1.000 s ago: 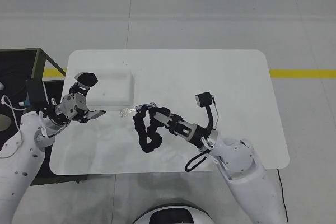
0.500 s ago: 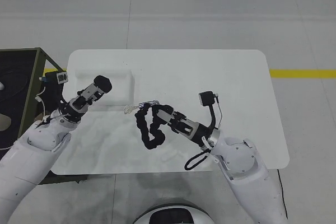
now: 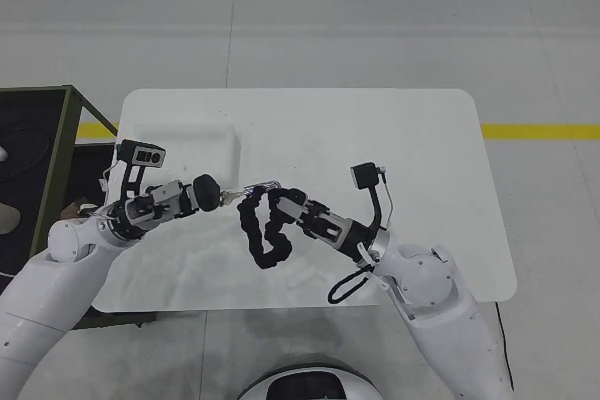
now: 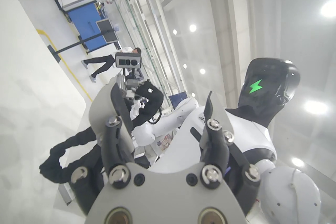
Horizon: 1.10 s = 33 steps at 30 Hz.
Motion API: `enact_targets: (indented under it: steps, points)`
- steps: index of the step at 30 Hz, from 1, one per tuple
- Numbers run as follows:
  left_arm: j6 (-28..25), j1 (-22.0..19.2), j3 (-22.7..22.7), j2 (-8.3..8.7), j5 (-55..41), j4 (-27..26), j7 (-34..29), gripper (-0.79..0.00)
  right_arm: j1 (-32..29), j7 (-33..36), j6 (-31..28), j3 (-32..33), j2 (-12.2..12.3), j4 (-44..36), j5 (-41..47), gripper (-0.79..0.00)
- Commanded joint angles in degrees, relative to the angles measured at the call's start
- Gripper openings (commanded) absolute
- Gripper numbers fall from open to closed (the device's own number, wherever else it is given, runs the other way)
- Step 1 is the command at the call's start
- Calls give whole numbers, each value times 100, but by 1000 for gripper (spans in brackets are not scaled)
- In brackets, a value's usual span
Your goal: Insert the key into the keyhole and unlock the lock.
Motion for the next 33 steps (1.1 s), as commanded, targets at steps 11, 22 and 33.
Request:
enact_targets:
  steps: [11, 22, 33]
  points:
    - [-117, 153, -350, -190, 275, 99, 124, -212, -112, -5, -32, 75, 47, -90, 12, -785]
    - [-261, 396, -482, -320, 1433, -129, 267, -215, -135, -47, -6, 32, 77, -127, 41, -785]
    - [-496, 365, -413, -446, 1882, -1, 503, -489, -116, -93, 17, -43, 105, -127, 47, -785]
